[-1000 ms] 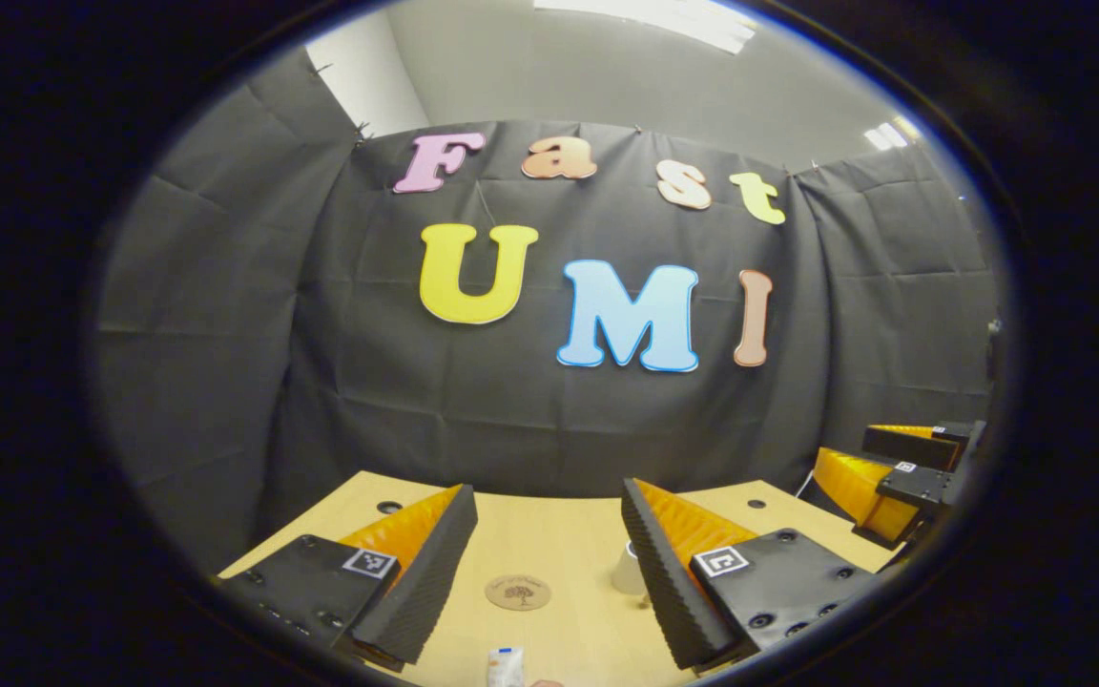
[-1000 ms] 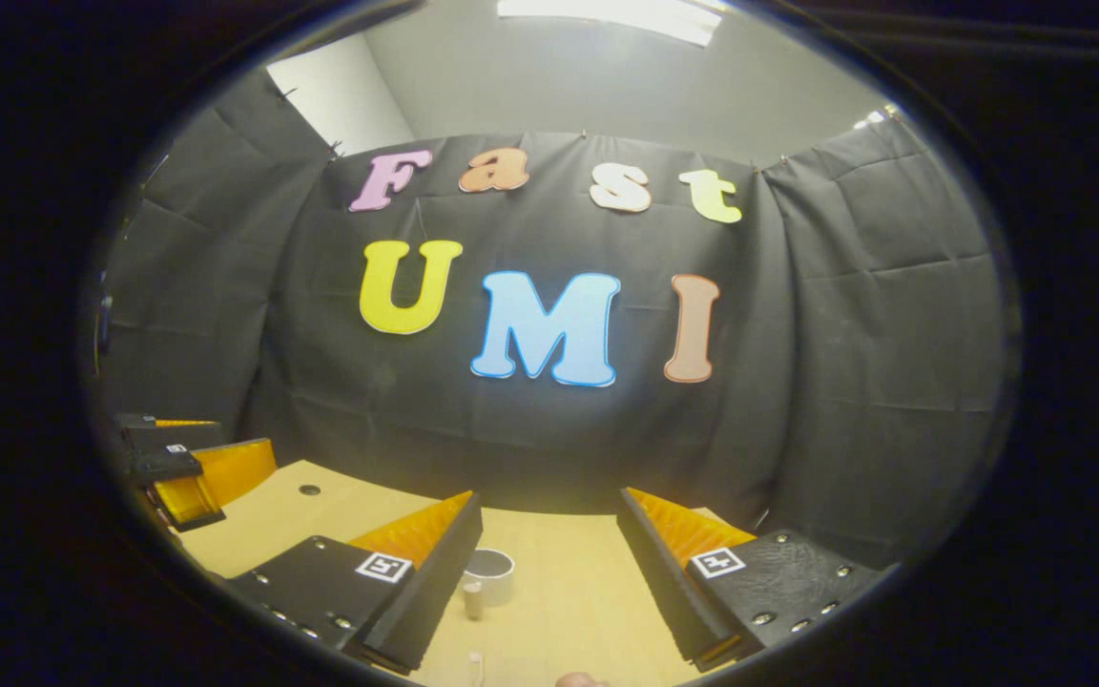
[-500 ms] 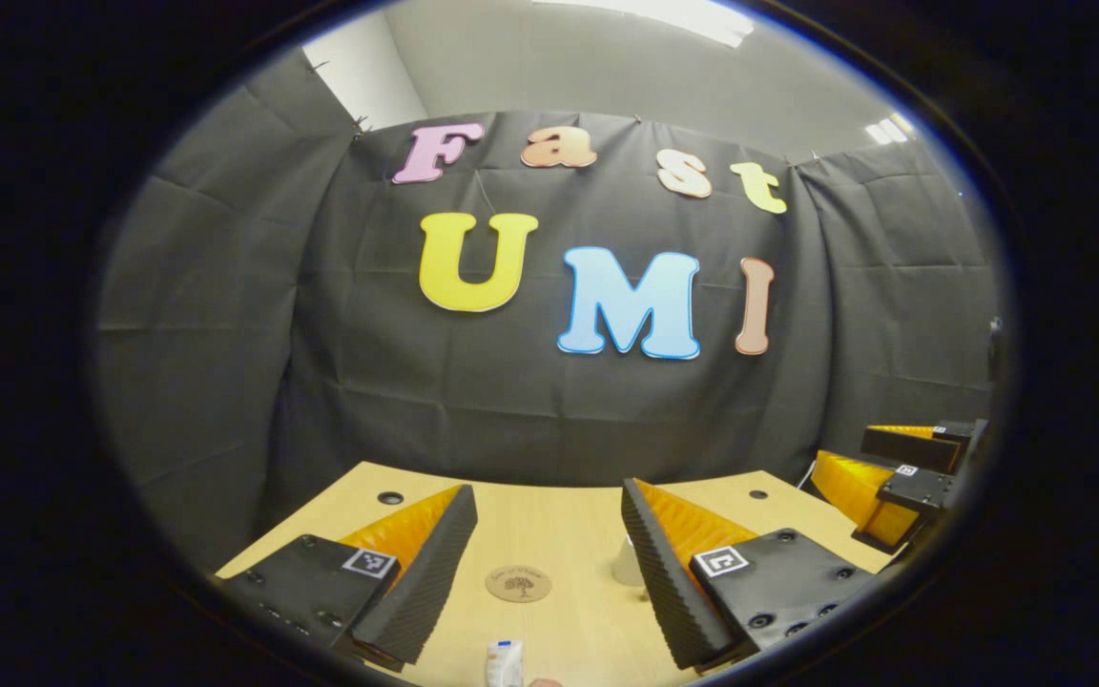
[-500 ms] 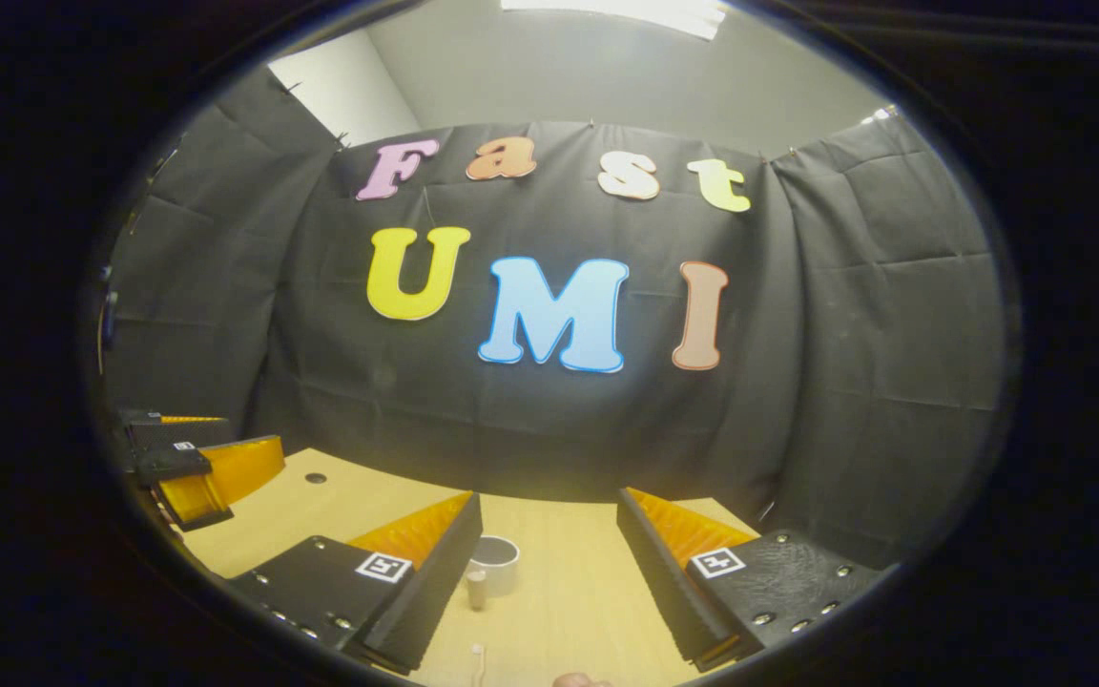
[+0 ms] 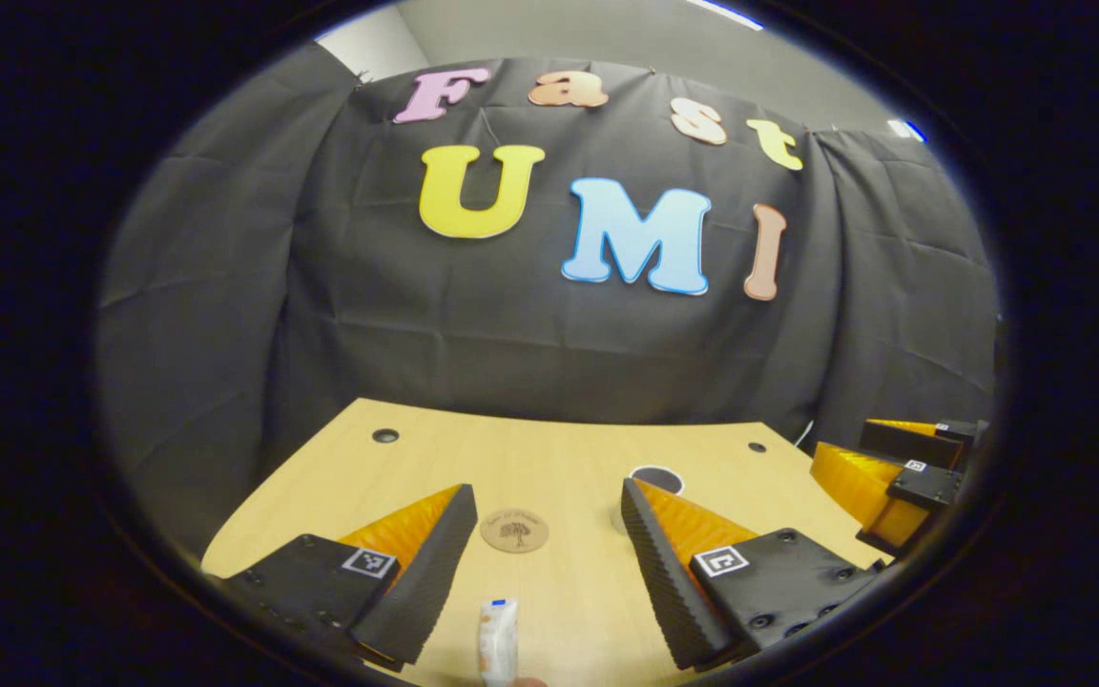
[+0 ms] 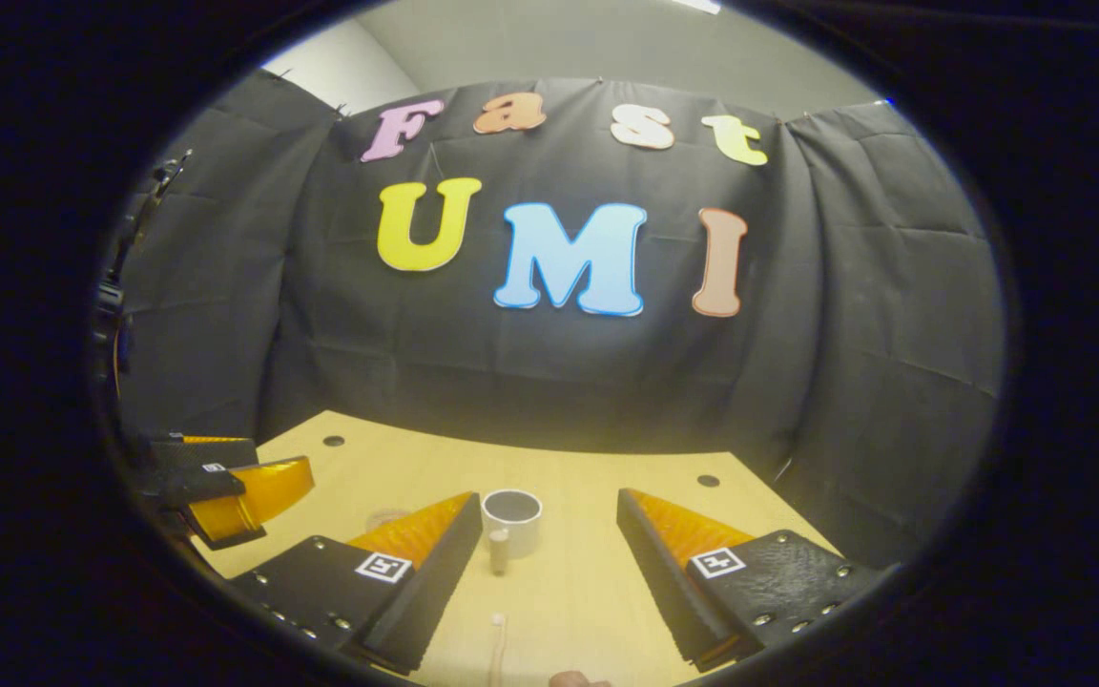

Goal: Put the toothbrush and toothpaste on the desktop into the cup, then pick up the cup and place it on the coaster on the desktop.

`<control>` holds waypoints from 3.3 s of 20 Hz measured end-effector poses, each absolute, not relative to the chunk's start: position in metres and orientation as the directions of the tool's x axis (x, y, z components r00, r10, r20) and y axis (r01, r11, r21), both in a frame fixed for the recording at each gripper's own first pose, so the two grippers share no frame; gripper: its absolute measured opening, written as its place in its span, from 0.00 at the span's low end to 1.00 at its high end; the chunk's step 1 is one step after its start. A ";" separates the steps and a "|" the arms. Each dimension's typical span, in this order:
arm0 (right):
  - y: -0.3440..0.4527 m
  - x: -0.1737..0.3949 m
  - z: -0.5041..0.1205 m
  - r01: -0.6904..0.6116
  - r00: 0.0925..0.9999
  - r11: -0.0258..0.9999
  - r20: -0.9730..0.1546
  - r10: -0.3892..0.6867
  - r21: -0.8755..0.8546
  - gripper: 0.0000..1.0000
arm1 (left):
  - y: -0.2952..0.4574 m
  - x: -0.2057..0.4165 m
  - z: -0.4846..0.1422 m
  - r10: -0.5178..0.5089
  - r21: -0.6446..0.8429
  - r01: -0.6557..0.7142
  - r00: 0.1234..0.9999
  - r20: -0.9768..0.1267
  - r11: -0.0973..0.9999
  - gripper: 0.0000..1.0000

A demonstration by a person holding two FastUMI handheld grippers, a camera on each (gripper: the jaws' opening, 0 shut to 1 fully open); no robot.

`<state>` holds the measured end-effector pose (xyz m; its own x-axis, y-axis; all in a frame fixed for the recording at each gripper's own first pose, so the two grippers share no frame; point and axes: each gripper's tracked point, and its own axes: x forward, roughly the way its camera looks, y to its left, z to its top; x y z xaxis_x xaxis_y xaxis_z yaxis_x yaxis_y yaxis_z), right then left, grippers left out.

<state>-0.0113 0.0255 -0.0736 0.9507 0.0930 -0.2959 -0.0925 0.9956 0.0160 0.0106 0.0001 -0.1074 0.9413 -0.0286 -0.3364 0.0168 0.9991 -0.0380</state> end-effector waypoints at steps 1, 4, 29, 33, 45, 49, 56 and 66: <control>0.029 -0.012 -0.082 -0.102 0.938 0.995 -0.330 0.103 0.021 0.91 | 0.002 0.011 -0.117 -0.022 -0.024 0.014 0.933 -0.360 1.000 0.97; 0.037 -0.015 -0.106 -0.119 0.902 0.992 -0.414 0.124 0.039 0.91 | 0.005 0.014 -0.143 -0.016 -0.007 0.015 0.898 -0.439 1.000 0.97; 0.065 -0.052 -0.259 -0.152 0.415 0.980 -0.891 0.183 0.130 0.91 | 0.031 -0.015 -0.310 0.013 -0.023 -0.081 0.412 -0.911 0.996 0.98; 0.073 -0.064 -0.281 -0.143 0.294 0.979 -0.938 0.182 0.145 0.92 | 0.034 -0.025 -0.329 0.001 -0.036 -0.108 0.325 -0.946 0.993 1.00; 0.082 -0.089 -0.316 -0.137 0.065 0.976 -0.982 0.178 0.168 0.88 | 0.038 -0.050 -0.359 0.005 -0.020 -0.142 0.170 -0.985 0.990 0.98; 0.082 -0.098 -0.321 -0.146 0.023 0.975 -0.985 0.170 0.165 0.77 | 0.036 -0.052 -0.359 0.007 -0.016 -0.140 0.163 -0.987 0.990 0.94; 0.069 -0.102 -0.324 -0.165 0.003 0.978 -0.991 0.133 0.131 0.42 | 0.046 -0.053 -0.359 0.059 0.035 -0.142 0.167 -0.984 0.989 0.66; 0.062 -0.104 -0.322 -0.116 -0.004 0.975 -0.982 0.191 0.190 0.08 | 0.046 -0.053 -0.358 0.048 0.026 -0.136 0.164 -0.985 0.990 0.47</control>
<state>-0.1041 0.0620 -0.3220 -0.0042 0.1908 -0.9816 -0.1160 0.9749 0.1900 -0.0532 0.0464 -0.3585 0.1640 0.0484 -0.9853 -0.1357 0.9904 0.0261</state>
